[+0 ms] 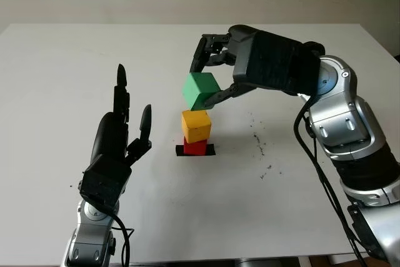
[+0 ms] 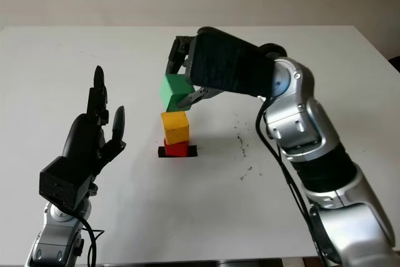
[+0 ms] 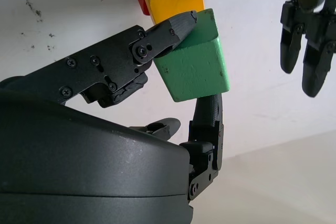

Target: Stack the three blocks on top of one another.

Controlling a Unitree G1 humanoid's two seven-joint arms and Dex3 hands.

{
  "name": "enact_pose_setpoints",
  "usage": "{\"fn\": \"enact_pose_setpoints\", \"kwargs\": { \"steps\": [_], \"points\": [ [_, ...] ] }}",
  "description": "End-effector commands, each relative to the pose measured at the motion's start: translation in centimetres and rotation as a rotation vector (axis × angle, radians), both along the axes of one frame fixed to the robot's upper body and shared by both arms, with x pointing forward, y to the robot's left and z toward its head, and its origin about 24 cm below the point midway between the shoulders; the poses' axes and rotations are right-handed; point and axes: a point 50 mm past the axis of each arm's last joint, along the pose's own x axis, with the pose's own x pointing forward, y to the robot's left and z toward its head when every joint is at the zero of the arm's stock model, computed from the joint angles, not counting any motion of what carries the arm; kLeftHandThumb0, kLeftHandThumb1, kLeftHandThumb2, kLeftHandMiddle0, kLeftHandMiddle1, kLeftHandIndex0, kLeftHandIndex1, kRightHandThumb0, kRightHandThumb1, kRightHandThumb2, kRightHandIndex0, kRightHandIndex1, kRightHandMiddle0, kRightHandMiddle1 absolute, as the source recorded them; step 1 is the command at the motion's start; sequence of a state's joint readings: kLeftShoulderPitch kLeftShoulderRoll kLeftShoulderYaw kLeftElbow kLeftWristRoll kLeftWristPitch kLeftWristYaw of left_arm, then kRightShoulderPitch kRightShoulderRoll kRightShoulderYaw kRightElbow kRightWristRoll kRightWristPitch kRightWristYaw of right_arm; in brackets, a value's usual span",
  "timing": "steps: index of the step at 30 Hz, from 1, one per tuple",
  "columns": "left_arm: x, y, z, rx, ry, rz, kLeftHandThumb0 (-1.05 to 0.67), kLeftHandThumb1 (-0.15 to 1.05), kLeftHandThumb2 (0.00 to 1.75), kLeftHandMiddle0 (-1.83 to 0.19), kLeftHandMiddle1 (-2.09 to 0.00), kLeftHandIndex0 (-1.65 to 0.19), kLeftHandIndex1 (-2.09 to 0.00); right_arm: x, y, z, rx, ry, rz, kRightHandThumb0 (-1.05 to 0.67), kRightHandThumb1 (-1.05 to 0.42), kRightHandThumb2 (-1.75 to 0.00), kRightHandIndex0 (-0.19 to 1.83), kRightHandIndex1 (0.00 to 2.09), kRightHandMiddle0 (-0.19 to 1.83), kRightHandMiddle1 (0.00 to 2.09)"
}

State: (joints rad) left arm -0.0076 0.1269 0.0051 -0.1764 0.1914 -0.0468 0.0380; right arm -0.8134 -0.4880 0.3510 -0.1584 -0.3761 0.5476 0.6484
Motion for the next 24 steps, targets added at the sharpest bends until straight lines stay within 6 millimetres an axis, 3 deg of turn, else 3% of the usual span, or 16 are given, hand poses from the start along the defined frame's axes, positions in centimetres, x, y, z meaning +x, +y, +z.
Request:
{"fn": "enact_pose_setpoints", "kwargs": {
  "steps": [1,8,24],
  "points": [
    [0.2,-0.3,0.2,-0.015,-0.017,-0.006,-0.69,1.05,0.72,0.19,-0.01,0.19,0.0,0.0,0.2,0.1,-0.011,-0.006,0.007,-0.43,-0.94,-0.05,0.47,0.09,0.35,1.63],
    [0.1,-0.2,0.2,-0.023,-0.011,-0.005,-0.72,1.05,0.7,0.19,-0.02,0.19,0.0,-0.2,0.7,-0.6,-0.058,0.042,0.011,-0.4,-0.95,-0.06,0.39,0.05,0.3,1.59],
    [-0.2,-0.4,0.2,-0.023,-0.007,-0.002,-0.73,1.05,0.71,0.19,-0.03,0.19,0.0,-0.2,1.0,-1.6,-0.133,0.051,0.056,-0.41,-0.94,-0.05,0.44,0.07,0.32,1.55]
  ]
}}
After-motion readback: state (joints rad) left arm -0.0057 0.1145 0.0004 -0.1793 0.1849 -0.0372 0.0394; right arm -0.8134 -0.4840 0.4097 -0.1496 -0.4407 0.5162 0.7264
